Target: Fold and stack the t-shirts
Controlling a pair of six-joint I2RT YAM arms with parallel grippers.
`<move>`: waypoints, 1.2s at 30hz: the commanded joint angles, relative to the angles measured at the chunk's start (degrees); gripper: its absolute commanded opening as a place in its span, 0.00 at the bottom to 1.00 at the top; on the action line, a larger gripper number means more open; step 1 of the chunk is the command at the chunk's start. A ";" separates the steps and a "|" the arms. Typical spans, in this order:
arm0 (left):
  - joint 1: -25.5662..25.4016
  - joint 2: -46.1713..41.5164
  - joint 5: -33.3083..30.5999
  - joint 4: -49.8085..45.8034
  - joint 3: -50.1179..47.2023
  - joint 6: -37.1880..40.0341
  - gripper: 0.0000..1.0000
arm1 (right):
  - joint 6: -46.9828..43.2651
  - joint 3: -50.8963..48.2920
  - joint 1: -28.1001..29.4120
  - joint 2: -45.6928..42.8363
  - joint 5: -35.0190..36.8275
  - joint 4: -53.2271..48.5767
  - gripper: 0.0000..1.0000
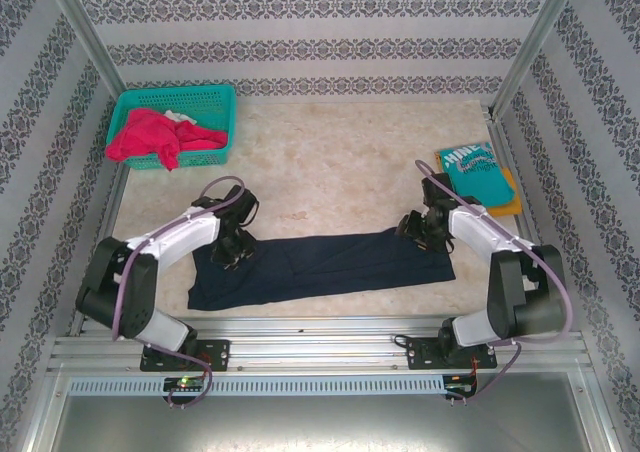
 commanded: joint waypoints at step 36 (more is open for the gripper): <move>-1.46 26.59 -7.07 -6.36 61.72 34.18 0.75 | -9.03 19.76 9.49 8.58 -4.61 6.12 0.62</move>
